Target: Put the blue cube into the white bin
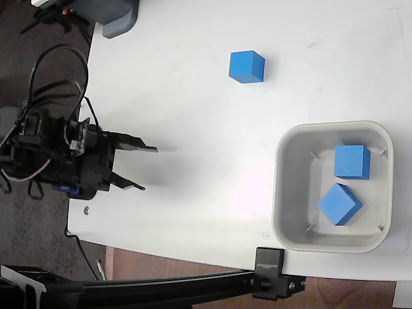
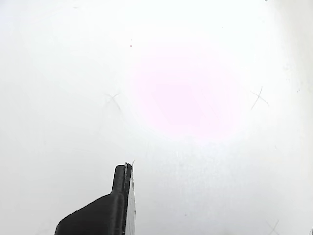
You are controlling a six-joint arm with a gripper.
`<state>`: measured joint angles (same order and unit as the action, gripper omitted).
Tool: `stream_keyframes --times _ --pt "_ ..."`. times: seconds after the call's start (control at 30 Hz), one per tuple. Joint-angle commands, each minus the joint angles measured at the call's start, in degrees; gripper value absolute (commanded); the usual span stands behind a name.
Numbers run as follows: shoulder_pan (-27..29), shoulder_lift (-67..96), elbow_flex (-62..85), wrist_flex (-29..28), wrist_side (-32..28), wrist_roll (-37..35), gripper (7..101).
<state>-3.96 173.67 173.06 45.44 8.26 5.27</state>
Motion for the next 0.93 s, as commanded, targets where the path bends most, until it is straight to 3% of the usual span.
stream_keyframes --times 0.03,0.93 --pt "-0.4 1.3 -1.5 -1.2 0.6 0.2 100.3" --pt "0.0 1.3 -1.5 -1.1 1.3 0.8 100.3"
